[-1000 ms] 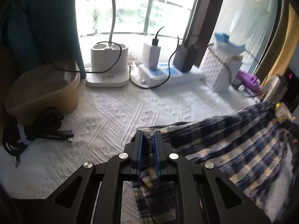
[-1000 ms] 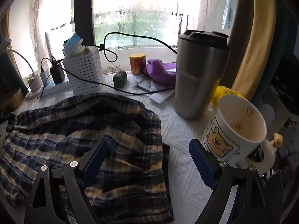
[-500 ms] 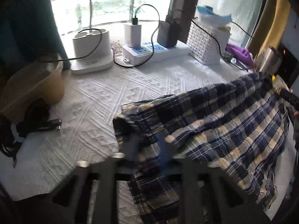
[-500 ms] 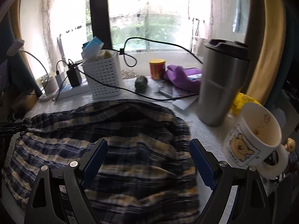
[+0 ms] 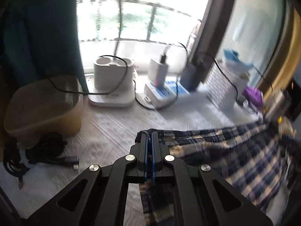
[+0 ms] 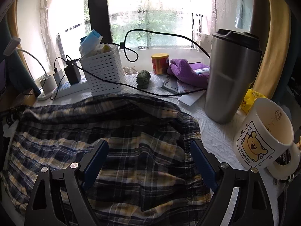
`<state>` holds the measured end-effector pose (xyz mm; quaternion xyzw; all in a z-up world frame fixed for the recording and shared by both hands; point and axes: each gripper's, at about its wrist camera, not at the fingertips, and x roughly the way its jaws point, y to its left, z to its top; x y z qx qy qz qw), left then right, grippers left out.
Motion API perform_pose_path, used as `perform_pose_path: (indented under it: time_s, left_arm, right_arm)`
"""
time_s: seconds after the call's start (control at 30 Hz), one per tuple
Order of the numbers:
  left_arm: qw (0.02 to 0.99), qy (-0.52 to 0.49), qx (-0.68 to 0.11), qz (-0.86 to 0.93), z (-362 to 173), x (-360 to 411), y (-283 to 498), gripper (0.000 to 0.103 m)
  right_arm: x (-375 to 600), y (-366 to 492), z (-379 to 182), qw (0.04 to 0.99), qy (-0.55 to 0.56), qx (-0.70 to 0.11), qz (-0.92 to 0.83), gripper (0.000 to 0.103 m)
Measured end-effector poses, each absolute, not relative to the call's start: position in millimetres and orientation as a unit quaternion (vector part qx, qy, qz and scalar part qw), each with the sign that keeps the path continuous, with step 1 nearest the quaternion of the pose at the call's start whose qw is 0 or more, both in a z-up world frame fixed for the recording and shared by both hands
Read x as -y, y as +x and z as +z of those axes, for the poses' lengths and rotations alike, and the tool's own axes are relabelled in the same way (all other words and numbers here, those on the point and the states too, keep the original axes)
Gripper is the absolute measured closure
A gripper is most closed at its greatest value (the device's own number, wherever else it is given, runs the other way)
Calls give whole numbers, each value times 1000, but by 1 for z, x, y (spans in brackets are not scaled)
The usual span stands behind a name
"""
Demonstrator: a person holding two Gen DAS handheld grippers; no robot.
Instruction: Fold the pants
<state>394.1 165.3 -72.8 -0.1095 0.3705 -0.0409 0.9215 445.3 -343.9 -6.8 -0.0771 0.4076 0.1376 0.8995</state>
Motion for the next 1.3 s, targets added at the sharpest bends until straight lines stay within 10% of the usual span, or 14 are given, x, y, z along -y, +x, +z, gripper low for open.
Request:
perform_pose_path:
  time_s: [0.13,0.23,1.3]
  left_arm:
    - [910,-120,-397,-19,-76,-170,402,92]
    - [914,-114,-389,-22,-65,-169,384,45]
    - [874,-115,-472,-16,-111,-69,161,43]
  right_arm:
    - [349,453,-11,902,-70,-409,119,13]
    - [353,453,-8,906,-64,-403,111,13]
    - [442,376,-18,899,39,-431,72,13]
